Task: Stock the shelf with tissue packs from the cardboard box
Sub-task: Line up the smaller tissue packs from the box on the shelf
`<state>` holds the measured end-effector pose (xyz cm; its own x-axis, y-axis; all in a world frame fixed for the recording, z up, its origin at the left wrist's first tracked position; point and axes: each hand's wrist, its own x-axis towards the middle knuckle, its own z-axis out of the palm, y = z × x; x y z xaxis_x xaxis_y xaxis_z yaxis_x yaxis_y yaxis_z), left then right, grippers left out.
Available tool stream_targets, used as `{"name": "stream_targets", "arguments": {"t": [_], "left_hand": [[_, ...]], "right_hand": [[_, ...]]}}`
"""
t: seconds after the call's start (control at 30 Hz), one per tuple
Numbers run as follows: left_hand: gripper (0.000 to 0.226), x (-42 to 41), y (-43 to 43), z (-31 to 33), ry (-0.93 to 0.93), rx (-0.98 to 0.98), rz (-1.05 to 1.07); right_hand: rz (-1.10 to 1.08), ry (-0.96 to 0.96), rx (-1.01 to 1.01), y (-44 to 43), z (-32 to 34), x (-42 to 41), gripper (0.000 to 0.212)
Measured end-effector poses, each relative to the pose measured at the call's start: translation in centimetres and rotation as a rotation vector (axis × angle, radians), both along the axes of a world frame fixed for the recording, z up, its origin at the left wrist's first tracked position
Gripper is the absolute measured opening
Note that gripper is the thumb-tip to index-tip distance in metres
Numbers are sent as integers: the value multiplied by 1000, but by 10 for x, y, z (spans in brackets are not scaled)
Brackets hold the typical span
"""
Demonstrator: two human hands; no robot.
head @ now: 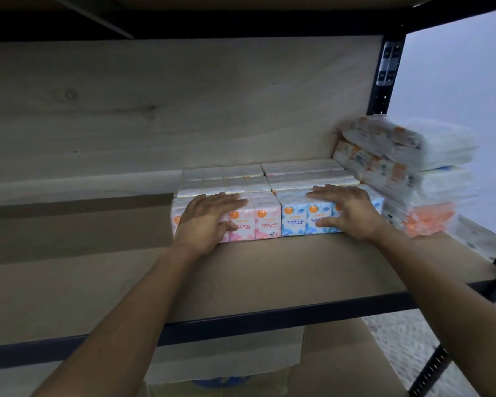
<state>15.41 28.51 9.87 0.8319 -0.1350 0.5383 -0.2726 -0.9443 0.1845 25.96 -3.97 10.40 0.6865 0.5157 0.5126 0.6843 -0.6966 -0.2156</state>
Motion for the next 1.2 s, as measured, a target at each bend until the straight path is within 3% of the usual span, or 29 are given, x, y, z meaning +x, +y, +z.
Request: {"name": "stream_targets", "arguments": {"t": [0.43, 0.9, 1.2], "left_hand": [[55, -6, -4, 2, -28, 26, 21], [54, -22, -19, 30, 206, 148, 67], [52, -65, -47, 25, 170, 68, 39]], "right_hand": [[-56, 30, -69, 6, 5, -7, 67], [-208, 172, -225, 21, 28, -35, 65], [-177, 181, -107, 12, 31, -96, 53]]}}
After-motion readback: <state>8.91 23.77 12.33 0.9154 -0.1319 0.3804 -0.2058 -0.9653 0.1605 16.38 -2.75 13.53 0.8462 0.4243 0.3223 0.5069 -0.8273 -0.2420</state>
